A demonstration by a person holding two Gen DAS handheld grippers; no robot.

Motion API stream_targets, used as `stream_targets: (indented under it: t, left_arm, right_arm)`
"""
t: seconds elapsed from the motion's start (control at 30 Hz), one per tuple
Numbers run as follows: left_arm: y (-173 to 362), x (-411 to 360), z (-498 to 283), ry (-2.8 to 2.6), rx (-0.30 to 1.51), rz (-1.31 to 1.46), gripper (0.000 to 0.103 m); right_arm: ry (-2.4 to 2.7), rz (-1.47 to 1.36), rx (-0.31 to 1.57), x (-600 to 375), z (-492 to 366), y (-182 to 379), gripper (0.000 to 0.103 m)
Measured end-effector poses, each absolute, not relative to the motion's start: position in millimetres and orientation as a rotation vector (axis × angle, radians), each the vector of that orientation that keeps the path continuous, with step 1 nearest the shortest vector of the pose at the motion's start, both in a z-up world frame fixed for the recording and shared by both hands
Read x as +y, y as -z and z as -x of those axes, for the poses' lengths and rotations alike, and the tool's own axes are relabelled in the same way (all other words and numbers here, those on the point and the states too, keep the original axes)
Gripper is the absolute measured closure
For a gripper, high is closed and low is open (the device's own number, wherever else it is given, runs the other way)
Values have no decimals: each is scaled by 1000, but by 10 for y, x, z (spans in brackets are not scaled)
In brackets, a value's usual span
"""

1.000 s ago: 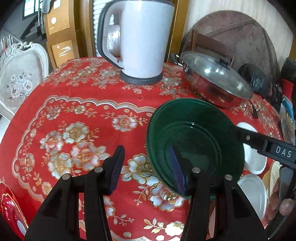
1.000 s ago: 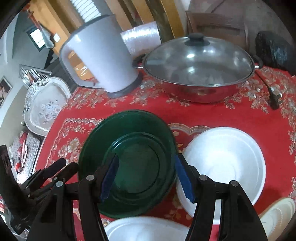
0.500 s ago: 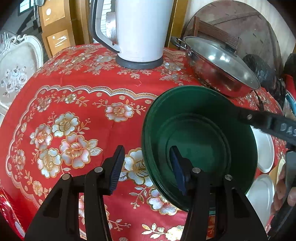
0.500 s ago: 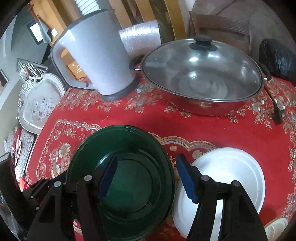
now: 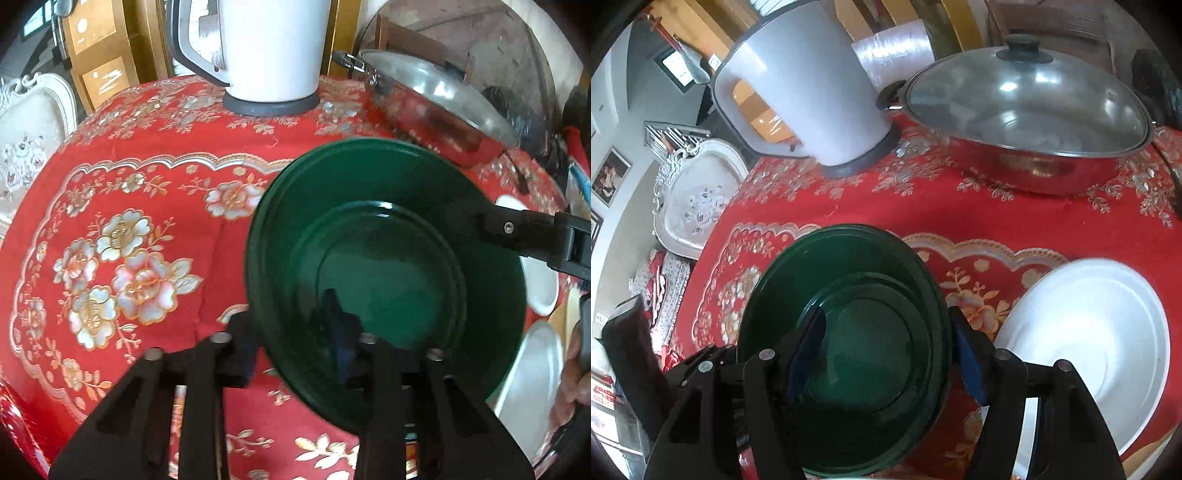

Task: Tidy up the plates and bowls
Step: 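Lift the green bowl and carry it toward the stacked red plates with the left gripper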

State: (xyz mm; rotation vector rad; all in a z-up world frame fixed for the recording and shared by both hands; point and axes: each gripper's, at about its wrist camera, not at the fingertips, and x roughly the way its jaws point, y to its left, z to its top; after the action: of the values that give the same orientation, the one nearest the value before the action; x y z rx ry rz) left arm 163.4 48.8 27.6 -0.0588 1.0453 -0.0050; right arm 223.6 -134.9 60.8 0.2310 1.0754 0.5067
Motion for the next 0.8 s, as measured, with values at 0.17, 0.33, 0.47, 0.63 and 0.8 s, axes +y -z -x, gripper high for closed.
stream_targets:
  t: [0.17,0.33,0.47,0.63,0.8]
  left_arm:
    - [-308,574,-1562,-6,1041,56,79]
    - [-293,748,-1499,-38,1052,69,79]
    - [-290,764,-1459,-40,1052,60,79]
    - [-295,749,-1456,-54,1045,29,79]
    - [-295,776,-1425,-45,1046,42,79]
  right_arm:
    - [-479,-114,1094,-1151,-2129,-596,35]
    - [-489,1,1116,-920,-2036,-567,37]
    - [-472,82,1118,-804,-1998,-518,37]
    - [-430,143,1102,-807,-1978,-527,63]
    - [-427,121,1130,-948,-1977,-516,83]
